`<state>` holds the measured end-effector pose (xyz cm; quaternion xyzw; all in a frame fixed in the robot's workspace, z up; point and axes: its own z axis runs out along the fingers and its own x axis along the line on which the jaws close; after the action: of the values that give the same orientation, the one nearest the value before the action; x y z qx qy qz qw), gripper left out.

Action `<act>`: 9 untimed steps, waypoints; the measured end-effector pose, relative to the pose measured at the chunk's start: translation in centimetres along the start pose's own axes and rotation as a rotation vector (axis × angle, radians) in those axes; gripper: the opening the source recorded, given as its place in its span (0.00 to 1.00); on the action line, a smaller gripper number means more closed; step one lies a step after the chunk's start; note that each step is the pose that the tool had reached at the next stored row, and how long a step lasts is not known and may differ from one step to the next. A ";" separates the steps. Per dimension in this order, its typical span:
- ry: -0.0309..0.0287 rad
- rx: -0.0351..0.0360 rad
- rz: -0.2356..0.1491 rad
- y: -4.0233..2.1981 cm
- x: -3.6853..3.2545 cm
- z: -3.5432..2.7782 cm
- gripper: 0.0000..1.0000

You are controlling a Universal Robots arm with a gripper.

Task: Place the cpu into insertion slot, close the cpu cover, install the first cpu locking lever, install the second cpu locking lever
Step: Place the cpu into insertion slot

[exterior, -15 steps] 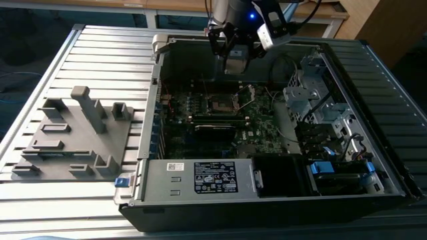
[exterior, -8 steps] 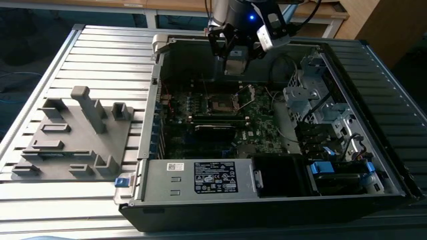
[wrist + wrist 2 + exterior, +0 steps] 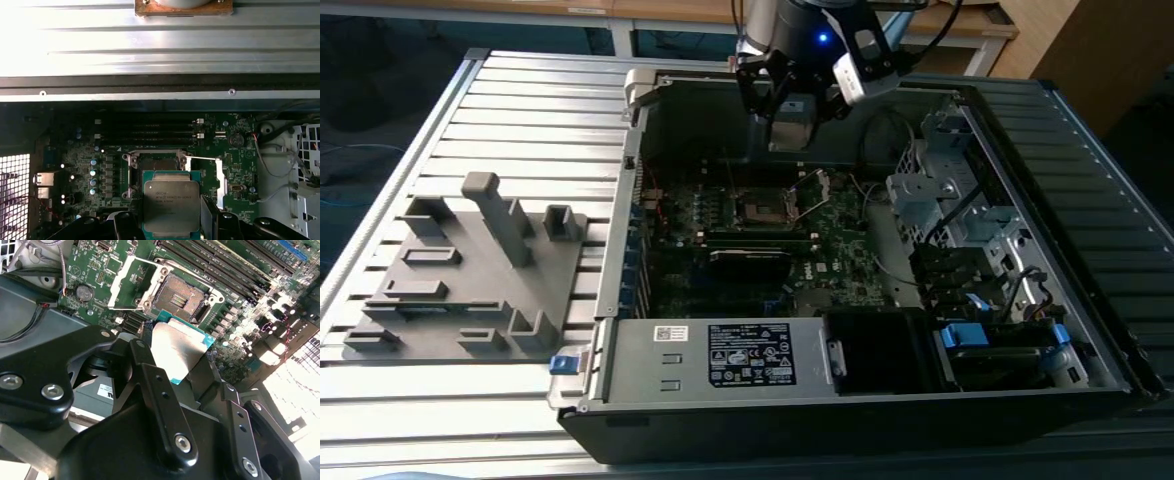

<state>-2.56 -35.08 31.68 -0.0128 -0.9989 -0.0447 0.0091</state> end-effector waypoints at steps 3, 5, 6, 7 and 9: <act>0.0000 0.0000 0.000 -0.02 -0.01 0.24 0.54; 0.0000 0.0000 0.000 -0.03 -0.01 0.40 0.54; 0.0000 0.0000 0.000 -0.04 -0.01 0.47 0.54; 0.0000 0.0000 0.000 -0.04 -0.01 0.53 0.54; 0.0001 0.0001 0.000 -0.05 -0.01 0.61 0.54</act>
<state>-2.56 -35.08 31.07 -0.0128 -0.9989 -0.0447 0.0091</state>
